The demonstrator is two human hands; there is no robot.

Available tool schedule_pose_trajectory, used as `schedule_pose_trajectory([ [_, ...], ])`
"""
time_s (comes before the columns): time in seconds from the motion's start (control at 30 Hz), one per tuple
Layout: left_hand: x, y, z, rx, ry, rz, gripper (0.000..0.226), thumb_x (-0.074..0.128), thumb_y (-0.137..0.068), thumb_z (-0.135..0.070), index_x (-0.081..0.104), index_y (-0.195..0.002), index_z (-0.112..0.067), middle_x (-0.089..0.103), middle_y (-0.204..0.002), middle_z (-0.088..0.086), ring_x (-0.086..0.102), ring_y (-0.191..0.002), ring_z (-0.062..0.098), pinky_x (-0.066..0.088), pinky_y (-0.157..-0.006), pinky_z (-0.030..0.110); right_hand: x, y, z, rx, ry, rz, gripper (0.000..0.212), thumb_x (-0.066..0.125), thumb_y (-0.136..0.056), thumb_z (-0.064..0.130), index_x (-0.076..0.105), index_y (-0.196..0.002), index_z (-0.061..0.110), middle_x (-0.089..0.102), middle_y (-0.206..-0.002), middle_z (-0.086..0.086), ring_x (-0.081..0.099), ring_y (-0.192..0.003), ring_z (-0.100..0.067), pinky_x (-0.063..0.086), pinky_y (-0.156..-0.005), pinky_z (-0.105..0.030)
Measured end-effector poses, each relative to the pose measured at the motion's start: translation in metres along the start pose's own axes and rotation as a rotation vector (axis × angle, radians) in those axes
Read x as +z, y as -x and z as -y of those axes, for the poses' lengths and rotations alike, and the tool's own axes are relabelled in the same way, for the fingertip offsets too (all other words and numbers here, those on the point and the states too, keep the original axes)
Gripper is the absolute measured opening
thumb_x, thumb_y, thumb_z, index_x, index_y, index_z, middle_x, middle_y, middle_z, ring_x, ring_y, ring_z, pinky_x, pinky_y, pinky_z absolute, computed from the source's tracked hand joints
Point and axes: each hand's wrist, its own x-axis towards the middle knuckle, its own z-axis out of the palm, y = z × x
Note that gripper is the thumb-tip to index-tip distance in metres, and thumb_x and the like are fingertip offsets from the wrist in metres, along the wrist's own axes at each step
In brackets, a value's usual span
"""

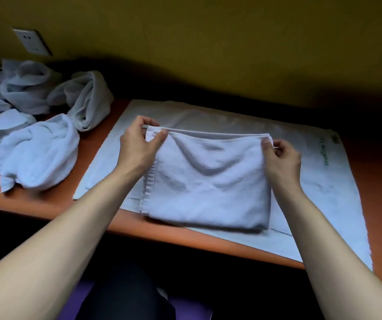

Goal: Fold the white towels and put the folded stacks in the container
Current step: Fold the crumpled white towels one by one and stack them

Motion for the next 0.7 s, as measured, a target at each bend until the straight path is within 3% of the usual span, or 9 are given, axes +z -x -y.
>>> schedule_pose_trajectory([
  [0.1, 0.018, -0.02, 0.023, -0.025, -0.11, 0.022, 0.021, 0.071, -0.09, -0.034, 0.063, -0.104, -0.022, 0.063, -0.082, -0.007, 0.06, -0.074, 0.01, 0.043, -0.061, 0.016, 0.018, -0.018, -0.014, 0.025, 0.116, 0.014, 0.033, 0.058, -0.097, 0.044, 0.064, -0.09, 0.012, 0.061, -0.075, 0.001, 0.056, -0.069, -0.016, 0.04, -0.054, -0.022],
  [0.2, 0.029, -0.018, 0.038, 0.008, -0.27, 0.009, 0.025, 0.065, -0.095, -0.025, 0.059, -0.118, -0.018, 0.062, -0.112, 0.002, 0.059, -0.098, 0.021, 0.042, -0.077, 0.02, 0.026, -0.022, -0.027, 0.072, 0.208, 0.022, 0.026, 0.057, -0.097, 0.04, 0.064, -0.101, 0.015, 0.065, -0.086, 0.0, 0.062, -0.083, -0.022, 0.039, -0.062, -0.026],
  [0.3, 0.042, 0.012, 0.04, 0.312, -0.538, 0.031, 0.026, 0.057, -0.097, -0.021, 0.061, -0.122, -0.017, 0.058, -0.126, 0.008, 0.054, -0.107, 0.033, 0.044, -0.089, 0.037, 0.02, -0.012, -0.033, 0.096, 0.25, 0.023, 0.019, 0.057, -0.094, 0.033, 0.057, -0.109, 0.021, 0.065, -0.093, 0.0, 0.061, -0.086, -0.022, 0.04, -0.066, -0.028],
  [0.4, 0.061, 0.06, 0.041, 0.581, -0.657, 0.224, 0.041, 0.047, -0.096, -0.031, 0.061, -0.132, -0.02, 0.055, -0.142, 0.01, 0.055, -0.122, 0.037, 0.045, -0.099, 0.047, 0.004, 0.013, -0.034, 0.109, 0.302, 0.059, 0.024, 0.057, -0.093, 0.035, 0.053, -0.113, 0.022, 0.064, -0.096, 0.003, 0.057, -0.088, -0.019, 0.042, -0.073, -0.031],
  [0.5, 0.075, 0.088, 0.046, 0.506, -0.82, 0.491, 0.057, 0.028, -0.1, -0.051, 0.034, -0.154, -0.035, 0.026, -0.164, 0.003, 0.024, -0.15, 0.034, 0.021, -0.119, 0.049, -0.013, 0.041, -0.037, 0.202, 0.389, 0.139, 0.031, 0.056, -0.094, 0.045, 0.054, -0.114, 0.022, 0.062, -0.099, 0.003, 0.054, -0.094, -0.021, 0.039, -0.079, -0.032],
  [0.6, 0.077, 0.088, 0.049, 0.448, -0.868, 0.534, 0.061, 0.017, -0.099, -0.058, 0.013, -0.158, -0.041, 0.009, -0.168, -0.002, 0.006, -0.155, 0.03, 0.003, -0.122, 0.048, -0.024, 0.062, -0.04, 0.304, 0.384, 0.219, 0.032, 0.06, -0.092, 0.047, 0.056, -0.108, 0.021, 0.061, -0.103, 0.003, 0.058, -0.102, -0.023, 0.042, -0.081, -0.033],
  [0.7, 0.074, 0.085, 0.046, 0.441, -0.912, 0.591, 0.063, 0.011, -0.097, -0.059, 0.007, -0.158, -0.043, 0.001, -0.169, -0.003, 0.0, -0.155, 0.028, -0.001, -0.123, 0.047, -0.029, 0.075, -0.037, 0.386, 0.164, 0.271, 0.028, 0.065, -0.091, 0.039, 0.063, -0.105, 0.016, 0.067, -0.098, 0.007, 0.066, -0.091, -0.016, 0.049, -0.066, -0.03],
])
